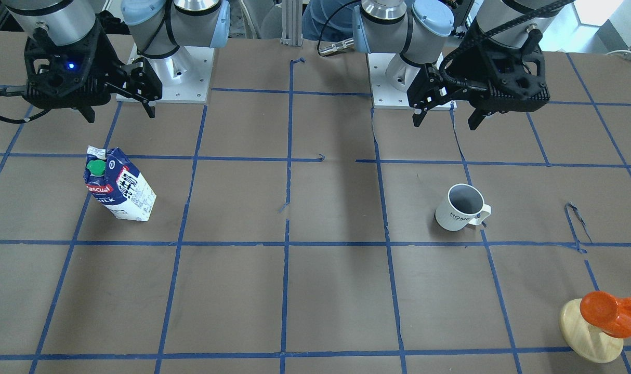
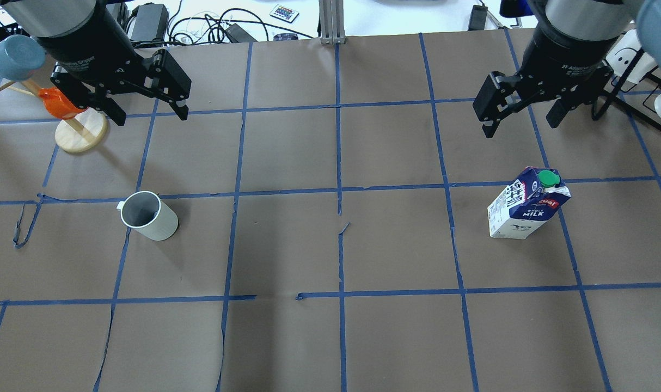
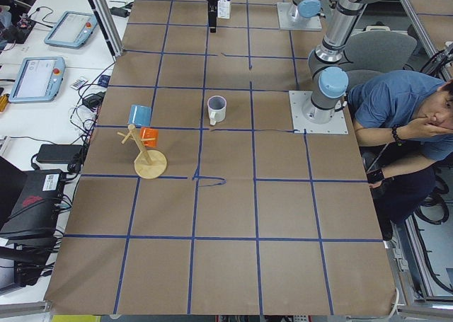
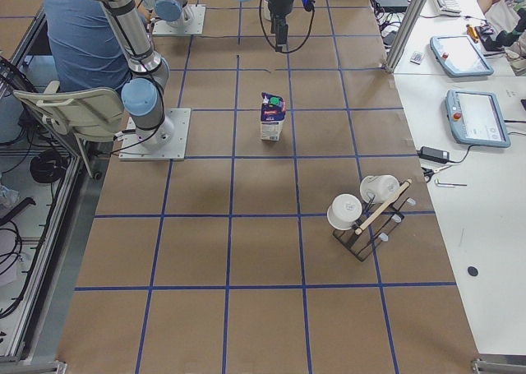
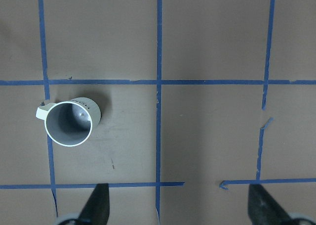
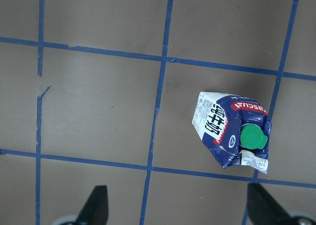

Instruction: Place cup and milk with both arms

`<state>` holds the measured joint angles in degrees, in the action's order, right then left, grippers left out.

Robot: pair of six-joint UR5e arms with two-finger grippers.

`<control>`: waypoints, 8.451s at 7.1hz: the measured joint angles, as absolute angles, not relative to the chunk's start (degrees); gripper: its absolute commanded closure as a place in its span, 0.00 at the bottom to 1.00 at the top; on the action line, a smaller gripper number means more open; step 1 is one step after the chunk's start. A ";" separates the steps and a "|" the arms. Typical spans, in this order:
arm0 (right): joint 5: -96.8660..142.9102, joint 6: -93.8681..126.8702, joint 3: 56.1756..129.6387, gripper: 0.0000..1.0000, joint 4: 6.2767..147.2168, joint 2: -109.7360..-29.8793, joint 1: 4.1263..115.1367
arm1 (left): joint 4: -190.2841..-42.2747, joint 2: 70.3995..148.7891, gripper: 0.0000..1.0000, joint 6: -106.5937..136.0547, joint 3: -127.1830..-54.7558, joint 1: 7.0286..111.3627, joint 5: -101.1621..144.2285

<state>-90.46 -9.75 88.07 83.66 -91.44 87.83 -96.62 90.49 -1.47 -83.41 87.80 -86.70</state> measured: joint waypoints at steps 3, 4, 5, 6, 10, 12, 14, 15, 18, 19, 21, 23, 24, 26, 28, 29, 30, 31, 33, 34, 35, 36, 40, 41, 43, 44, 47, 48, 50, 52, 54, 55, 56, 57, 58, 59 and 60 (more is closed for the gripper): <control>-90.60 -9.93 88.12 0.00 83.61 -91.41 87.65 | -96.35 90.59 0.00 -1.61 -83.43 87.75 -86.60; -90.53 -10.00 88.10 0.00 83.64 -91.41 87.55 | -95.38 90.75 0.00 -1.65 -83.47 87.73 -86.58; -90.54 -9.99 88.08 0.00 83.52 -91.38 87.42 | -93.71 90.99 0.00 -1.66 -83.48 87.70 -86.59; -90.60 -9.84 88.07 0.00 83.26 -91.35 87.25 | -92.22 91.39 0.00 -1.93 -83.72 87.63 -86.67; -90.54 -10.26 89.12 0.00 83.34 -89.13 82.26 | -84.53 93.17 0.00 -4.72 -95.77 82.11 -86.72; -90.36 -10.50 89.27 0.00 84.20 -87.31 80.91 | -76.34 94.38 0.00 -9.16 -104.58 78.83 -88.31; -90.28 -13.10 89.69 0.00 87.09 -84.52 78.86 | -68.37 96.01 0.01 -15.98 -111.22 76.94 -89.18; -90.34 -14.52 90.49 0.00 88.91 -83.25 77.82 | -65.50 96.80 0.02 -17.19 -113.49 76.30 -89.41; -90.33 -16.26 96.81 0.00 97.89 -80.70 75.25 | -63.12 99.48 1.00 -14.33 -115.06 75.83 -89.60; -90.37 -16.28 98.79 0.00 99.50 -80.51 75.09 | -62.98 100.08 1.00 -14.19 -115.01 75.83 -89.84; -90.53 -15.75 99.88 0.01 98.94 -80.53 75.00 | -62.76 100.40 1.00 -14.03 -114.80 75.84 -90.69; -90.53 -15.38 99.66 0.04 94.77 -80.93 74.98 | -62.47 100.38 1.00 -13.87 -113.63 76.10 -91.53; -90.55 -15.30 99.62 0.10 93.07 -80.99 74.98 | -62.40 100.38 1.00 -13.43 -112.44 76.49 -92.54; -90.55 -15.22 99.47 0.28 92.50 -80.99 74.97 | -64.93 100.52 1.00 -9.02 -107.06 80.25 -93.30; -90.61 -15.21 99.52 0.45 92.44 -80.96 74.97 | -69.16 101.21 1.00 -1.59 -101.97 88.05 -92.82; -90.77 -15.18 99.55 0.62 92.24 -80.95 74.95 | -69.77 101.94 1.00 2.60 -100.97 92.19 -91.78; -91.05 -15.15 99.59 0.75 92.03 -80.95 74.92 | -69.96 102.78 1.00 6.52 -100.22 96.78 -90.59; -91.31 -15.13 99.54 0.77 91.38 -80.95 74.85 | -70.14 103.60 1.00 10.93 -99.44 101.39 -90.02; -91.43 -15.10 98.43 0.83 89.77 -80.96 74.50 | -70.05 105.20 1.00 22.13 -98.66 109.42 -89.75; -91.24 -15.04 97.07 0.84 88.68 -81.02 74.45 | -69.49 105.92 1.00 28.09 -98.44 112.09 -89.62; -90.79 -14.81 94.99 0.84 86.67 -81.05 74.58 | -68.88 106.82 1.00 33.57 -98.30 114.53 -89.46; -89.67 -14.30 93.06 0.84 84.74 -80.99 74.84 | -68.33 107.71 1.00 37.74 -98.22 116.65 -89.17; -85.97 -8.52 91.28 0.84 83.31 -80.79 79.70 | -65.69 110.37 0.15 41.16 -98.06 119.25 -86.02; -85.90 -7.04 91.27 0.84 83.44 -80.71 81.37 | -65.63 110.60 0.00 41.17 -98.00 119.26 -86.05; -85.70 -5.66 91.36 0.84 83.55 -80.56 83.74 | -65.27 110.81 0.00 41.59 -97.69 119.01 -85.66; -85.09 -5.44 91.44 0.84 83.54 -80.53 84.43 | -65.41 110.16 0.00 41.28 -97.40 118.32 -85.73; -83.15 -1.41 91.68 0.85 83.46 -80.47 89.03 | -76.99 103.50 0.00 27.06 -89.75 110.00 -86.33; -82.98 0.39 91.77 0.85 83.42 -80.42 91.17 | -84.89 101.25 0.00 20.34 -85.36 105.70 -86.34; -82.37 5.33 91.90 0.84 83.68 -79.90 95.79 | -93.42 96.32 0.00 10.08 -81.36 98.13 -86.53; -79.93 11.00 91.98 0.84 85.74 -78.58 98.86 | -94.98 90.50 0.00 1.94 -83.97 91.49 -86.57; -79.25 12.87 93.01 0.84 88.19 -77.33 100.52 | -93.26 88.22 0.00 -0.68 -86.40 87.93 -86.13; -79.18 13.08 93.92 0.81 89.68 -77.00 100.94 | -92.44 88.05 0.00 -1.14 -86.84 87.45 -86.02; -79.17 13.15 94.54 0.33 90.45 -76.78 101.29 | -92.10 88.01 0.00 -1.29 -87.04 87.35 -86.07; -79.20 13.20 94.78 0.00 90.76 -76.69 101.44 | -92.01 87.96 0.00 -1.34 -87.15 87.33 -86.28; -79.41 12.99 94.78 0.00 90.92 -76.67 101.44 | -92.01 87.90 0.00 -1.38 -87.22 87.32 -86.43; -79.79 12.54 94.64 0.00 90.86 -76.78 101.28 | -92.02 87.81 0.00 -1.38 -87.28 87.33 -86.54; -80.01 12.31 94.07 0.00 90.67 -77.20 100.89 | -92.00 87.76 0.00 -1.35 -87.32 87.35 -86.59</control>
